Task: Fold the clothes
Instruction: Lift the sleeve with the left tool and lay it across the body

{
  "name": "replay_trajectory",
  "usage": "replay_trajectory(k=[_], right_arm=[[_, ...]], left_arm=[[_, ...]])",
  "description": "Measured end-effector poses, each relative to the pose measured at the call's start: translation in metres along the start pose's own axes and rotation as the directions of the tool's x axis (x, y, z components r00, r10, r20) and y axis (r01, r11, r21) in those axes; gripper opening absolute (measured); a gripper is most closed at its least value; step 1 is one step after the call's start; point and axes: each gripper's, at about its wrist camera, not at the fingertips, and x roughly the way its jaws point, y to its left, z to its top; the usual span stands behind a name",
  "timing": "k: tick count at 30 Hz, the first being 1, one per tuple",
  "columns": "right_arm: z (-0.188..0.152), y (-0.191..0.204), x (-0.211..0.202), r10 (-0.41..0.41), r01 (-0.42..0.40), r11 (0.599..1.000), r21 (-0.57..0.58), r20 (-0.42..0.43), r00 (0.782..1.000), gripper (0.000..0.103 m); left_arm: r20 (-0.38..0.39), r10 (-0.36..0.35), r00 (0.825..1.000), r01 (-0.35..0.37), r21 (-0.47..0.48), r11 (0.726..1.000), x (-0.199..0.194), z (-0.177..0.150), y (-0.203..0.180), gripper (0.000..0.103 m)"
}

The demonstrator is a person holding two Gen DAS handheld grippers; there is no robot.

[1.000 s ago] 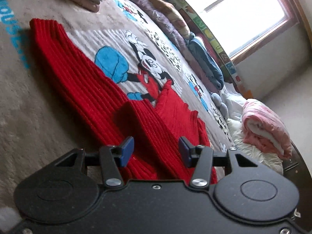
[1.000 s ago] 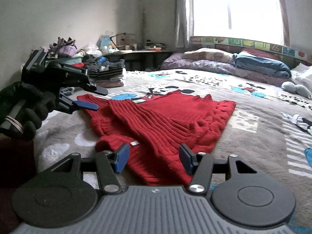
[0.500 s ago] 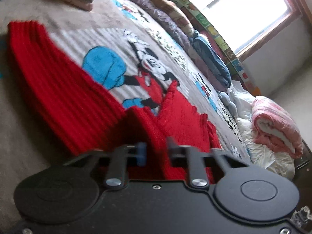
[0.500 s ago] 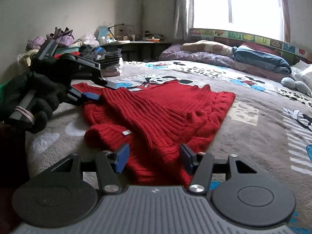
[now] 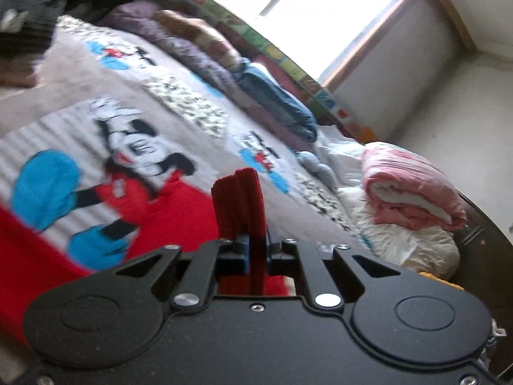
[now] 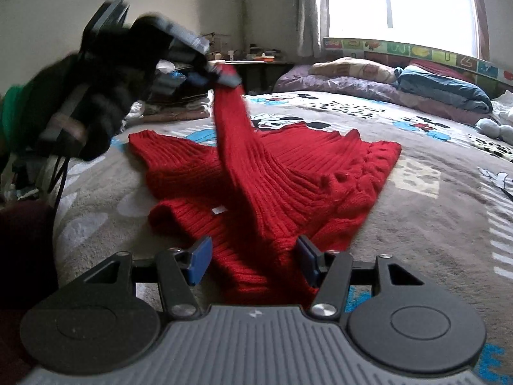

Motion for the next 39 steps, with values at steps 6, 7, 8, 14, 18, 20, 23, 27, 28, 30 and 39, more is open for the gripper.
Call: replay_trajectory(k=[6,7,8,14,18,20,23,27,28,30,39], right_arm=[[0.0,-0.011,-0.002,0.04,-0.041,0.996,0.078,0.002,0.999,0.058],[-0.001,-0.013,-0.002,0.047,-0.047,0.995,0.087,0.004,0.999,0.058],[-0.001,-0.014,-0.003,0.053,-0.053,0.994,0.096,0.005,0.999,0.058],[-0.001,-0.022,-0.004,0.091,-0.091,0.983,0.156,0.01,0.996,0.058],[0.0,-0.032,-0.006,0.128,-0.129,0.967,0.22,0.02,0.992,0.058],[0.0,-0.035,-0.008,0.14,-0.141,0.961,0.239,0.023,0.99,0.058],[0.001,-0.038,-0.009,0.151,-0.152,0.956,0.251,0.025,0.988,0.058],[0.0,-0.042,-0.01,0.173,-0.173,0.946,0.275,0.026,0.985,0.058],[0.0,-0.043,-0.01,0.178,-0.178,0.944,0.279,0.026,0.984,0.058],[0.0,-0.045,-0.011,0.185,-0.184,0.942,0.28,0.022,0.983,0.058],[0.0,-0.049,-0.015,0.201,-0.197,0.939,0.282,0.015,0.979,0.058]], left_arm=[[-0.02,-0.051,0.998,0.051,0.006,0.999,0.034,0.01,-0.03,0.005],[-0.025,-0.054,0.998,0.054,0.003,0.999,0.04,0.011,-0.035,0.005],[-0.03,-0.058,0.998,0.058,-0.002,0.998,0.046,0.012,-0.037,0.005],[-0.061,-0.061,0.996,0.057,-0.06,0.997,0.083,0.009,-0.042,0.005],[-0.085,-0.041,0.996,0.033,-0.098,0.995,0.11,0.005,-0.04,0.005],[-0.096,-0.021,0.995,0.011,-0.11,0.994,0.122,0.001,-0.04,0.005],[-0.109,0.007,0.994,-0.021,-0.126,0.992,0.14,-0.005,-0.038,0.005],[-0.125,0.042,0.991,-0.059,-0.143,0.988,0.158,-0.014,-0.035,0.005],[-0.129,0.052,0.99,-0.071,-0.146,0.987,0.161,-0.016,-0.035,0.005],[-0.134,0.066,0.989,-0.085,-0.139,0.987,0.167,-0.02,-0.035,0.005],[-0.159,0.164,0.974,-0.173,-0.04,0.984,0.195,-0.033,-0.045,0.005]])
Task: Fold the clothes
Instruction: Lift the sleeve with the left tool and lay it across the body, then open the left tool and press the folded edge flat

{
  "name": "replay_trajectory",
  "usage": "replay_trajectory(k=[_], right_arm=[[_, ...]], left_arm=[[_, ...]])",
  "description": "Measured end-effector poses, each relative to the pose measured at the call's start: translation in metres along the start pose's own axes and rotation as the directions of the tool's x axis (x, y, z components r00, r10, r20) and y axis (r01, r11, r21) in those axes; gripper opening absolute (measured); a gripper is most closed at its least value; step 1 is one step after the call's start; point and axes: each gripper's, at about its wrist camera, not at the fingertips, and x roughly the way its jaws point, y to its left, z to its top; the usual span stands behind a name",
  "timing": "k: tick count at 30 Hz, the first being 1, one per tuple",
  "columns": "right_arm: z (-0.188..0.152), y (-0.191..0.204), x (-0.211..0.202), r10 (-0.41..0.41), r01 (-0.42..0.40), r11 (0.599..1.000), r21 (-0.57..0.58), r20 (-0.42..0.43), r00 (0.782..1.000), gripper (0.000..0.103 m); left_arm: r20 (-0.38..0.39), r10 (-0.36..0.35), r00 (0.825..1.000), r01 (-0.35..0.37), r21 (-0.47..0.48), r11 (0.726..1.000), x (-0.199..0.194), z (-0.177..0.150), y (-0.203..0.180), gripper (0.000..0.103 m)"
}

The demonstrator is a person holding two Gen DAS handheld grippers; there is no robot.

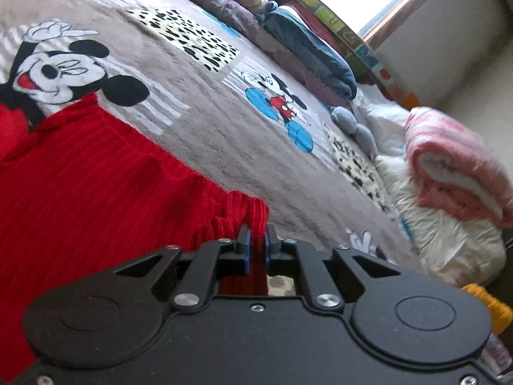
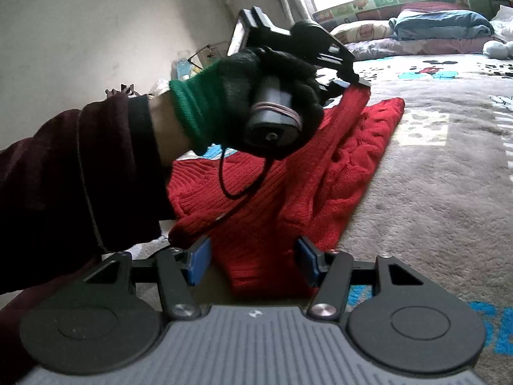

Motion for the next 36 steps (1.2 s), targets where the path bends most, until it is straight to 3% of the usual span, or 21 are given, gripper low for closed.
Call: replay_trajectory(k=[8,10,13,14,18,23,26,29,33,36], right_arm=[[0.001,-0.001,0.001,0.001,-0.001,1.0,0.007,-0.002,1.0,0.058],[0.002,-0.001,0.0,-0.002,0.002,1.0,0.007,-0.003,1.0,0.058],[0.003,-0.001,-0.001,-0.01,0.01,1.0,0.003,-0.003,1.0,0.058],[0.003,-0.001,-0.002,-0.014,0.014,1.0,0.002,-0.001,1.0,0.058],[0.005,-0.002,-0.011,-0.057,0.058,0.998,-0.014,0.009,0.998,0.058],[0.009,0.003,-0.022,-0.093,0.098,0.993,-0.058,0.077,0.993,0.058],[0.012,0.019,-0.023,-0.118,0.146,0.978,-0.147,0.18,0.977,0.058],[0.013,0.041,-0.011,-0.119,0.184,0.95,-0.252,0.251,0.961,0.058],[0.009,0.051,0.016,-0.146,0.214,0.918,-0.335,0.216,0.965,0.058],[0.012,0.038,0.031,-0.178,0.221,0.933,-0.284,0.169,0.969,0.058]], left_arm=[[-0.007,0.123,0.992,-0.119,0.187,0.975,0.024,-0.011,-0.028,0.006],[-0.007,0.132,0.991,-0.127,0.226,0.966,0.029,-0.013,-0.033,0.011],[-0.023,0.133,0.991,-0.123,0.255,0.959,0.036,-0.014,-0.035,0.035],[-0.031,0.127,0.991,-0.114,0.267,0.957,0.036,-0.012,-0.037,0.047],[-0.031,0.096,0.995,-0.084,0.269,0.96,0.021,-0.001,-0.042,0.048],[-0.012,-0.014,1.0,0.018,0.306,0.952,-0.019,0.018,-0.038,0.048],[-0.026,0.011,1.0,0.001,0.424,0.906,-0.025,0.017,-0.038,0.033],[-0.074,0.011,0.997,0.031,0.536,0.844,-0.018,0.007,-0.04,0.031],[-0.104,0.04,0.994,0.04,0.672,0.74,0.001,-0.012,-0.048,0.026],[-0.126,0.1,0.987,0.023,0.722,0.692,0.025,-0.019,-0.048,0.02]])
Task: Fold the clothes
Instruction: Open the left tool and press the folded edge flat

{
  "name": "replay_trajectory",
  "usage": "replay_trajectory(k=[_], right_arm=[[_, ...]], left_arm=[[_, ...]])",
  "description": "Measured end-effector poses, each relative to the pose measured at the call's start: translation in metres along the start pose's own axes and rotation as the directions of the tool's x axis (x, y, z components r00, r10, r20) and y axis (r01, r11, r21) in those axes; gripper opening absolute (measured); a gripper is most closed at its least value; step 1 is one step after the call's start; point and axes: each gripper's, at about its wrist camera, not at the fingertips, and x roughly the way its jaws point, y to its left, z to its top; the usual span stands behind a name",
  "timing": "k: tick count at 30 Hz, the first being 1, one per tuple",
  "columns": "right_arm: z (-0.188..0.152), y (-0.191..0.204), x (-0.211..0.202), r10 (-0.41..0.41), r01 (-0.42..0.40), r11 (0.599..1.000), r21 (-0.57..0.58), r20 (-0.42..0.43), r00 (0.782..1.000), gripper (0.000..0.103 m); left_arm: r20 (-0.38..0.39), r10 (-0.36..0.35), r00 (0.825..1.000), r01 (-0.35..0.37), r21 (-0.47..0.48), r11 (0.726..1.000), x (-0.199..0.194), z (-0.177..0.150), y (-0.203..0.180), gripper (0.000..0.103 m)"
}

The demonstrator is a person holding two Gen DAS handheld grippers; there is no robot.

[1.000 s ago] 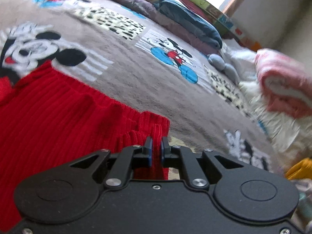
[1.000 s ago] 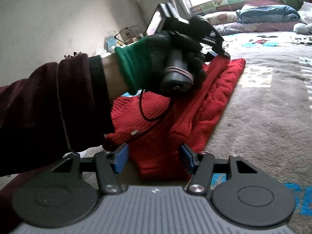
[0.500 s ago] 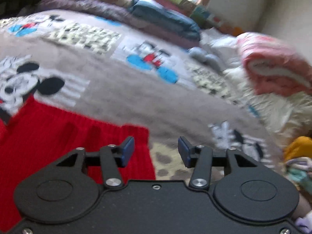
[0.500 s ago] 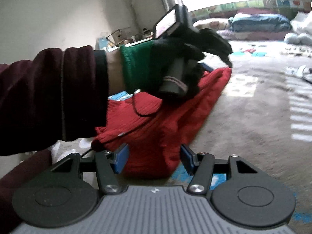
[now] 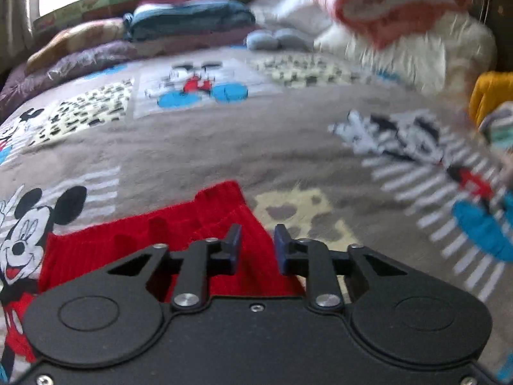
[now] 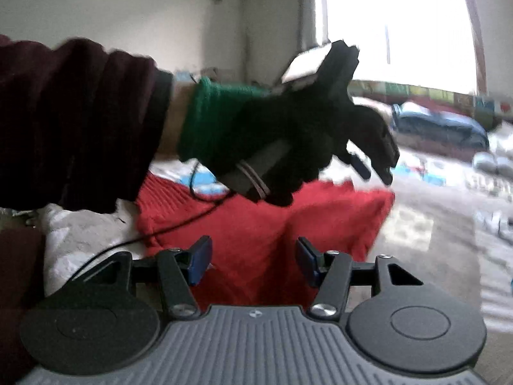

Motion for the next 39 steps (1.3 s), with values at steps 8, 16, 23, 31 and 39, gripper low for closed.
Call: replay_trajectory(k=[8,16,23,31,39], right_arm=[[-0.007,-0.025,0.018,0.035,-0.021,0.99,0.142,-0.097,0.995,0.059],[-0.01,-0.016,0.015,0.018,-0.005,0.992,0.125,-0.097,0.995,0.059],[-0.007,-0.016,-0.019,0.001,0.0,0.985,0.172,-0.005,1.0,0.057],[-0.014,-0.017,-0.044,-0.021,0.024,0.955,0.295,-0.013,1.0,0.057],[-0.027,-0.034,-0.068,-0.096,0.091,0.872,0.482,-0.016,0.995,0.06]], left_arm=[[-0.084,0.066,0.994,-0.061,0.053,0.997,0.034,0.0,-0.002,0.023],[-0.071,0.092,0.993,-0.09,0.024,0.996,-0.014,0.005,-0.002,0.031],[0.027,0.063,0.998,-0.058,-0.143,0.988,-0.11,-0.035,0.04,0.055],[0.05,0.118,0.992,-0.092,-0.359,0.929,-0.197,-0.118,0.101,0.062],[0.081,0.16,0.984,-0.075,-0.621,0.78,-0.254,-0.205,0.145,0.065]])
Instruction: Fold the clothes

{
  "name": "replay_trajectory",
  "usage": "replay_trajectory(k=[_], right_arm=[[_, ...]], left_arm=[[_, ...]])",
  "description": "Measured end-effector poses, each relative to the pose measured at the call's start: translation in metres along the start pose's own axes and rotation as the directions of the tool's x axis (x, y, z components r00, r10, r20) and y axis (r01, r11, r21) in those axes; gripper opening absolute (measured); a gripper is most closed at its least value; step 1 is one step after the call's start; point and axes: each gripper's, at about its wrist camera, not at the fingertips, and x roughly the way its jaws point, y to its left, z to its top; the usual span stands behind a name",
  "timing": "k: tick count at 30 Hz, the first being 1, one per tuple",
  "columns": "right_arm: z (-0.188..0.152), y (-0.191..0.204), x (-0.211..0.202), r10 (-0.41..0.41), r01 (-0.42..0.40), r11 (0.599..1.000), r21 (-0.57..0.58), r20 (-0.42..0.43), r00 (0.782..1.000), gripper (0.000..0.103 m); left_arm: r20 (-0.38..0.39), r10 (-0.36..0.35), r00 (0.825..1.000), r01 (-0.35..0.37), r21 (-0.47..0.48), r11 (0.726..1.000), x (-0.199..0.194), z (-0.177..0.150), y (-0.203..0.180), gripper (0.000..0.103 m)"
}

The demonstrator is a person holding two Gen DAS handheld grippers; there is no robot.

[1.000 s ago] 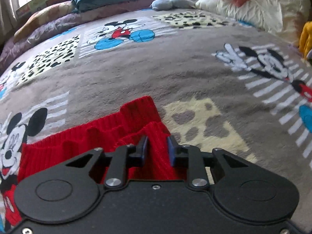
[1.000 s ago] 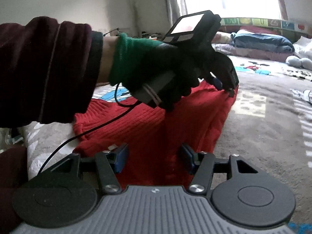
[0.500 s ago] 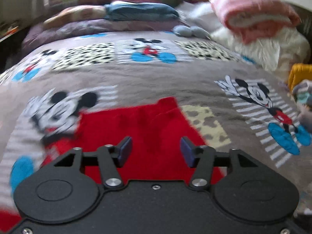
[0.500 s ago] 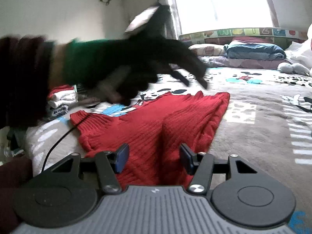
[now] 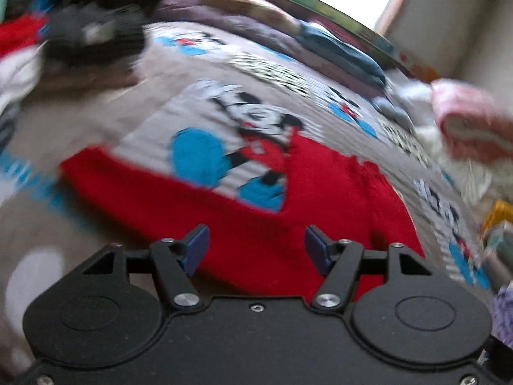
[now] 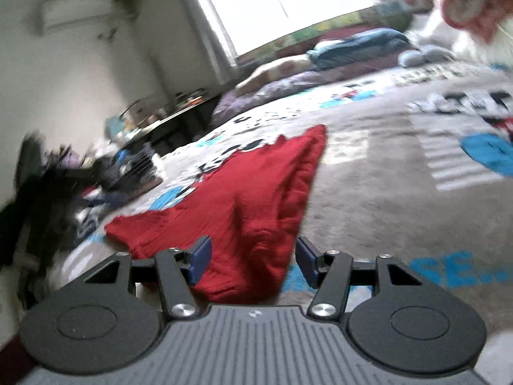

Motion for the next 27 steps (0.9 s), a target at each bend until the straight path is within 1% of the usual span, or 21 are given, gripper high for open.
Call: replay_trajectory(k=[2,5,10,12,15,16,19,20,21,22,23,26,27], right_arm=[[-0.002,-0.008,-0.001,-0.012,0.012,0.998,0.064,0.003,1.0,0.06],[-0.005,-0.019,-0.001,-0.027,0.028,0.99,0.135,-0.007,1.0,0.061],[-0.014,-0.034,0.002,-0.03,0.038,0.971,0.234,-0.037,0.999,0.061],[-0.015,-0.034,0.001,-0.028,0.037,0.969,0.245,-0.042,0.999,0.061],[-0.015,-0.029,-0.001,-0.034,0.04,0.974,0.224,-0.029,0.999,0.062],[-0.014,-0.024,-0.002,-0.036,0.04,0.979,0.201,-0.023,0.999,0.063],[-0.011,-0.004,-0.004,-0.045,0.045,0.994,0.096,-0.003,0.999,0.062],[-0.01,0.003,-0.004,-0.046,0.046,0.997,0.061,0.0,0.999,0.062],[-0.009,0.01,-0.003,-0.044,0.044,0.998,0.035,0.003,0.999,0.062],[-0.008,0.017,-0.002,-0.038,0.038,0.999,0.011,0.007,0.999,0.062],[-0.008,0.024,-0.001,-0.031,0.031,1.0,-0.005,0.009,0.999,0.062],[-0.007,0.041,0.001,0.003,-0.002,1.0,-0.029,0.012,1.0,0.062],[-0.008,0.048,0.001,0.026,-0.025,0.999,-0.035,0.018,1.0,0.062]], left_arm=[[0.018,0.004,1.0,-0.002,-0.078,0.997,-0.008,-0.01,0.021,0.065],[0.046,0.0,0.999,0.009,-0.193,0.981,-0.014,-0.024,0.05,0.065],[0.101,-0.025,0.995,0.059,-0.348,0.936,-0.008,-0.045,0.087,0.065],[0.142,-0.057,0.988,0.109,-0.393,0.913,-0.003,-0.052,0.098,0.065],[0.209,-0.092,0.974,0.177,-0.438,0.881,0.002,-0.056,0.111,0.065],[0.221,-0.096,0.97,0.188,-0.445,0.876,0.003,-0.054,0.113,0.064],[0.253,-0.104,0.962,0.217,-0.475,0.853,0.008,-0.046,0.12,0.064],[0.262,-0.105,0.959,0.225,-0.485,0.845,0.011,-0.044,0.122,0.06],[0.257,-0.091,0.962,0.211,-0.492,0.844,0.014,-0.042,0.123,0.052],[0.251,-0.077,0.965,0.197,-0.498,0.844,0.017,-0.04,0.124,0.047],[0.243,-0.058,0.968,0.175,-0.494,0.852,0.019,-0.036,0.124,0.042],[0.253,-0.041,0.967,0.167,-0.5,0.85,0.027,-0.028,0.122,0.041],[0.254,-0.037,0.966,0.165,-0.502,0.849,0.03,-0.026,0.121,0.041]])
